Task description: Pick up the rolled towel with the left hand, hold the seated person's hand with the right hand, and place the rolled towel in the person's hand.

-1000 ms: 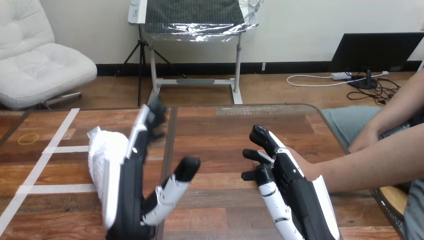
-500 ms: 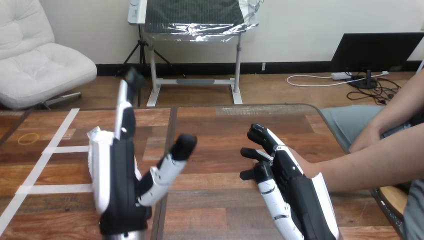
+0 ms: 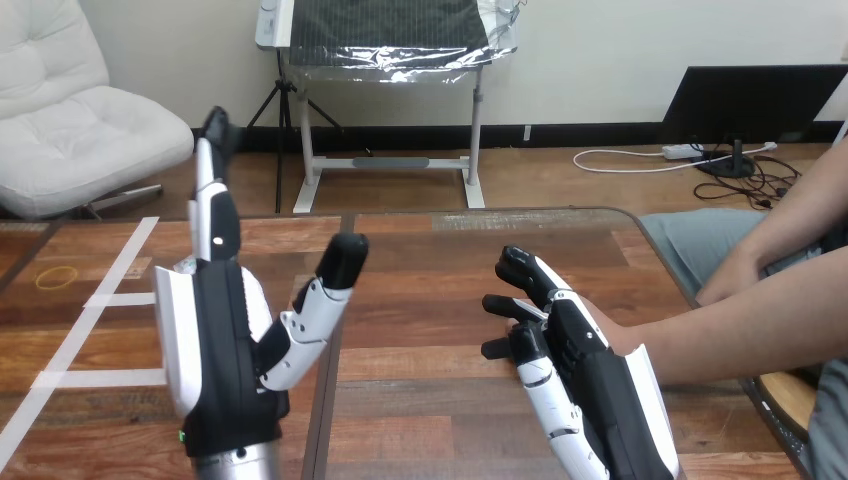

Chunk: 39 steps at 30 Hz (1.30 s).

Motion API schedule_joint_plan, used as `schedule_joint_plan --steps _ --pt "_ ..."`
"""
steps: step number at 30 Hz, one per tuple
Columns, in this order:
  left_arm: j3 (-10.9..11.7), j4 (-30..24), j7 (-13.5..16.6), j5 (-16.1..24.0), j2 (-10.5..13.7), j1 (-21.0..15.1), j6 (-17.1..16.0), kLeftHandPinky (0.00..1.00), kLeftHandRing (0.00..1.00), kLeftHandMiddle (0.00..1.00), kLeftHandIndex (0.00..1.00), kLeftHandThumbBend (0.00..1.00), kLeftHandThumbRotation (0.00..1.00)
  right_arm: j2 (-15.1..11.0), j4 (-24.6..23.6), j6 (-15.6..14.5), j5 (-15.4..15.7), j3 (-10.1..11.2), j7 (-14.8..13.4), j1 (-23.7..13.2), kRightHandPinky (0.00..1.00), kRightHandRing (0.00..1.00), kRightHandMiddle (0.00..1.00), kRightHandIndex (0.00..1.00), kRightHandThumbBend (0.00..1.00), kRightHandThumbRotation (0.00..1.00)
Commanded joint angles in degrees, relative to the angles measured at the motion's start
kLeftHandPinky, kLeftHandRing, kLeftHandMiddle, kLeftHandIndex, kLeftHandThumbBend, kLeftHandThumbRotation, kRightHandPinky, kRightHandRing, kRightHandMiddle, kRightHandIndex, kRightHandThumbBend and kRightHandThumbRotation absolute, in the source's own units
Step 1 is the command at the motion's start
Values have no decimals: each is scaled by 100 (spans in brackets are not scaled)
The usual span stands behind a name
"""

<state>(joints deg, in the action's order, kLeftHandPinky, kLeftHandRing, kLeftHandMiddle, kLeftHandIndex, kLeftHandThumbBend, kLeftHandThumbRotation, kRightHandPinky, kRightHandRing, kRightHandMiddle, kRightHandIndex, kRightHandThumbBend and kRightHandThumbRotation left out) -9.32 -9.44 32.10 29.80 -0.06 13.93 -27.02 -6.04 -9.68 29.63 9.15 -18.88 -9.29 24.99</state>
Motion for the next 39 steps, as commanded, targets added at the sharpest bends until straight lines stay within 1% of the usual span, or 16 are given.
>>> schedule_joint_plan --steps 1,2,8,9,12,18,20,27,32,39 --pt "182 -313 104 287 -174 -236 280 100 98 98 100 67 87 282 -2 159 -8 117 -20 -335 62 80 88 88 50 83" --pt "194 -323 115 322 -178 -242 323 100 99 98 100 67 87 284 -1 156 -4 118 -19 -336 62 80 88 88 50 83" --pt "302 -442 192 762 -221 -300 902 100 100 100 100 68 86 271 17 143 42 133 -10 -352 62 81 89 88 52 84" --pt "316 -480 181 834 -233 -311 1038 100 100 100 100 69 86 274 23 146 65 138 -20 -356 62 81 89 88 52 84" --pt "332 -539 156 942 -244 -339 1282 100 100 100 100 70 86 286 39 152 68 144 -19 -362 62 81 89 88 52 84" --pt "380 -605 110 1079 -261 -408 1672 100 100 100 100 71 82 327 52 144 -10 142 7 -360 62 81 88 87 54 84" --pt "391 -610 108 1106 -255 -427 1754 100 100 100 100 71 80 333 53 141 -7 143 5 -362 62 81 88 87 54 84" --pt "461 -622 111 1307 -267 -509 2278 100 98 100 100 73 77 327 64 150 -35 151 32 -369 64 81 88 87 54 84" --pt "487 -598 127 1334 -236 -576 2503 99 97 99 100 75 76 323 87 179 -23 167 38 -379 64 82 88 87 53 84" --pt "547 -603 16 1341 -213 -670 2954 96 96 98 100 78 75 323 109 178 44 192 13 -392 65 81 88 87 53 84"
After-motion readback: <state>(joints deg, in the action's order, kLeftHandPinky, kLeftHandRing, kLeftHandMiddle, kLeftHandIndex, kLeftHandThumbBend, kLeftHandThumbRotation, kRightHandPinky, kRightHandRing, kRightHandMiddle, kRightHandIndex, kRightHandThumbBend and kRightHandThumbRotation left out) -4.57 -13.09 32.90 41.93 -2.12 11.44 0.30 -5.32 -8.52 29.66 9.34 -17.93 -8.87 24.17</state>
